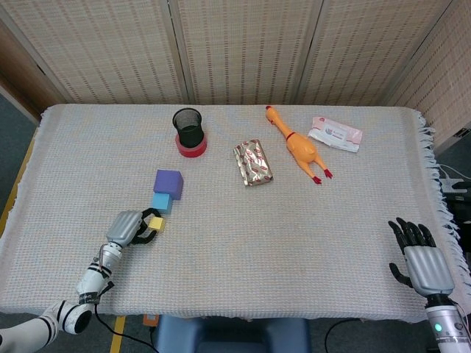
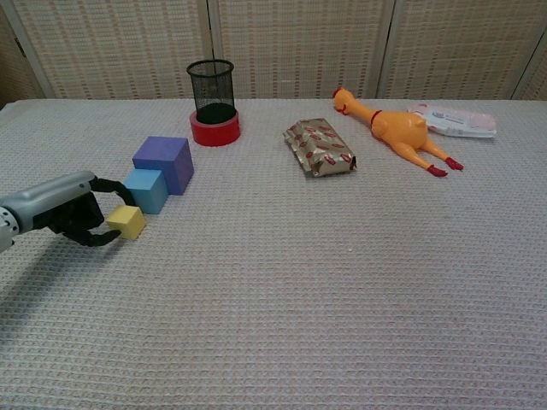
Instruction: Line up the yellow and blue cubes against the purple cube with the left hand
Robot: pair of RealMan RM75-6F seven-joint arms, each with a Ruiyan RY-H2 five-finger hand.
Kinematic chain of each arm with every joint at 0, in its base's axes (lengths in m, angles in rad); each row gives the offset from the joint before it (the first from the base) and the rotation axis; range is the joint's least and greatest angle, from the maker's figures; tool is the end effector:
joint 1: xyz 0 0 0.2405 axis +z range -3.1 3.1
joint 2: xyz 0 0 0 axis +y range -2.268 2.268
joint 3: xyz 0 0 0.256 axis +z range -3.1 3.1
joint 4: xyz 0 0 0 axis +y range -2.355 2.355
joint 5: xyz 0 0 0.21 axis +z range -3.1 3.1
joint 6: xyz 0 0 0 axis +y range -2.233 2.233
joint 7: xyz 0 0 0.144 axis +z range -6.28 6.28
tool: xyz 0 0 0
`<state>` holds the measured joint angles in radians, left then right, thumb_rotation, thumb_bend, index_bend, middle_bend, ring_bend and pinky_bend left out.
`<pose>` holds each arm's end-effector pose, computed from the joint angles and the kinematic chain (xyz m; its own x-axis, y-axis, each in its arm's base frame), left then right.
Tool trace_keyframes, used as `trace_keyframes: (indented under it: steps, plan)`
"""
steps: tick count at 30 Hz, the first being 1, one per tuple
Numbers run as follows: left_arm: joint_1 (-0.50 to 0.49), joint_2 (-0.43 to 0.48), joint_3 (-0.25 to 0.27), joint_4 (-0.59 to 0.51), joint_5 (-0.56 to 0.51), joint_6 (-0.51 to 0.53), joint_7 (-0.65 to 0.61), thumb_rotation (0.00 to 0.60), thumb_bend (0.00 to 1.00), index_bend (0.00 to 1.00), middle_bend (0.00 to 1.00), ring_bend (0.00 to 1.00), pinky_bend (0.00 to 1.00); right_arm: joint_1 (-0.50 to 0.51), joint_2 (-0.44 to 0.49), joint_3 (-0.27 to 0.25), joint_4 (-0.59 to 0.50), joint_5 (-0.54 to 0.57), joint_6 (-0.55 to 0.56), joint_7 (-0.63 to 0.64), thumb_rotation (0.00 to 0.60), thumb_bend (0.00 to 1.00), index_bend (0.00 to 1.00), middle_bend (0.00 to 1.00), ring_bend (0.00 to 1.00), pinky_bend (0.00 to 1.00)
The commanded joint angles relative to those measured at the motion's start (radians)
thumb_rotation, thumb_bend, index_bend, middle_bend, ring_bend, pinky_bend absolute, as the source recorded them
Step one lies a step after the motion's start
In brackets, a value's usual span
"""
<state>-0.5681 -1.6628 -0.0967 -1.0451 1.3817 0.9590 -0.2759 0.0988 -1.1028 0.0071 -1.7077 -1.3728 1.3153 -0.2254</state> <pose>-0.2619 0.3316 -0.0271 0.2097 0.3472 0.9140 0.9697 -0.1934 -0.1490 -0.3188 -0.1706 0.1328 0.4941 -0.2311 0.8381 -0.8538 0.0530 0.5179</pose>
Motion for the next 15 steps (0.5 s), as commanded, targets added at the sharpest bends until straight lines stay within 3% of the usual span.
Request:
trace_keyframes:
  steps: [1,10,15]
  plan:
    - [0.0,0.002,0.002,-0.005,0.003,0.002,-0.004,0.6,0.39,0.34,1.0,1.0,1.0,0.0,0.0,0.0,0.0,-0.002,0.0,0.004,0.6,0.1,0.0,0.0,0.0,0.0]
    - [0.029,0.04,0.02,-0.055,0.024,0.056,0.012,0.6,0.4,0.34,1.0,1.0,1.0,-0.004,0.002,-0.003,-0.002,-0.007,0.007,0.007,0.6,0.1,0.0,0.0,0.0,0.0]
    - [0.09,0.083,0.043,-0.113,0.051,0.165,0.03,0.6,0.39,0.35,1.0,1.0,1.0,-0.011,0.004,-0.006,-0.013,-0.004,0.019,-0.01,0.6,0.1,0.0,0.0,0.0,0.0]
